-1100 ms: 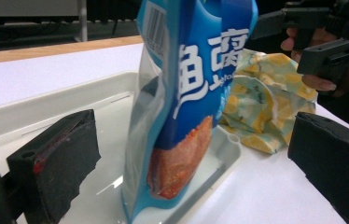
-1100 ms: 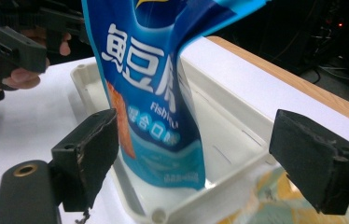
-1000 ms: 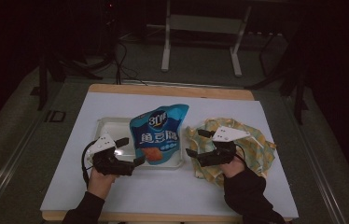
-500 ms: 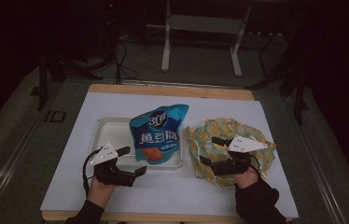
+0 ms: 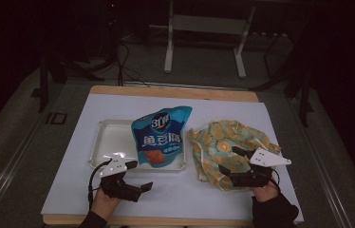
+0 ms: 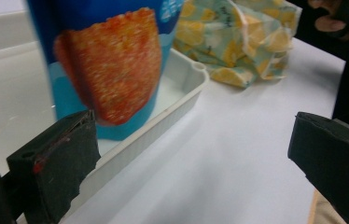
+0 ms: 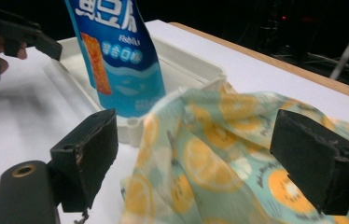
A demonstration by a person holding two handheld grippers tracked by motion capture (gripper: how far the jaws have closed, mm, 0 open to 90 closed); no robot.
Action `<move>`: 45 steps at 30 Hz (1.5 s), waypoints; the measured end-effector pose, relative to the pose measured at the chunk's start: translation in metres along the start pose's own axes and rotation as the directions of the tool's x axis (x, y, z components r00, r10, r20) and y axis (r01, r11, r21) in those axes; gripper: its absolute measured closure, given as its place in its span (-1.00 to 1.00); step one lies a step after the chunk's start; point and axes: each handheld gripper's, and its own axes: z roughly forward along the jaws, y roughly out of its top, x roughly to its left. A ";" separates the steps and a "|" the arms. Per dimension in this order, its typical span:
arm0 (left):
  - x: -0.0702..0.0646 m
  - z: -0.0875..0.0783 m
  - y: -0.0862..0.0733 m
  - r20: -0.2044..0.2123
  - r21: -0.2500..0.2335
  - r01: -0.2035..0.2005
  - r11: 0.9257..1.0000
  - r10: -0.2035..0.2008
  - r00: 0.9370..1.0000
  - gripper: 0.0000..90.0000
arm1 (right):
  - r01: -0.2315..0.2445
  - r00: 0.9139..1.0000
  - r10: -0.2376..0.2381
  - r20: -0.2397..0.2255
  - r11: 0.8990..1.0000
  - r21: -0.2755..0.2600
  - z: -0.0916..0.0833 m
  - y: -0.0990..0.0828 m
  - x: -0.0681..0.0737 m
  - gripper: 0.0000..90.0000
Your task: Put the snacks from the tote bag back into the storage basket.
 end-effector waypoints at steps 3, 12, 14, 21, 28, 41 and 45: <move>-0.003 0.005 0.001 0.019 0.006 -0.009 1.000 0.009 1.000 -0.95 | -0.009 1.000 0.009 0.019 1.000 0.000 -0.006 -0.005 -0.001 -0.67; -0.014 0.020 -0.001 0.071 0.053 -0.043 0.998 0.040 0.997 -0.95 | -0.016 0.998 0.016 0.059 1.000 0.010 -0.026 -0.019 0.000 -0.67; -0.017 0.024 0.000 0.086 0.055 -0.051 0.997 0.046 0.995 -0.95 | -0.012 0.997 0.011 0.070 1.000 0.014 -0.030 -0.022 0.000 -0.67; -0.025 0.035 0.003 0.103 0.070 -0.086 0.994 0.079 0.992 -0.95 | -0.021 0.993 0.019 0.118 1.000 0.016 -0.041 -0.032 -0.002 -0.67; -0.026 0.040 0.006 0.120 0.058 -0.080 0.995 0.073 0.990 -0.95 | -0.005 0.987 0.003 0.162 1.000 0.012 -0.048 -0.036 0.001 -0.67; -0.028 0.051 0.009 0.145 0.037 -0.106 0.994 0.100 0.984 -0.95 | -0.032 0.971 0.038 0.236 0.999 -0.028 -0.062 -0.043 -0.001 -0.67; -0.028 0.051 0.007 0.141 0.034 -0.109 0.993 0.104 0.985 -0.95 | -0.046 0.966 0.054 0.252 0.998 -0.040 -0.065 -0.044 -0.003 -0.67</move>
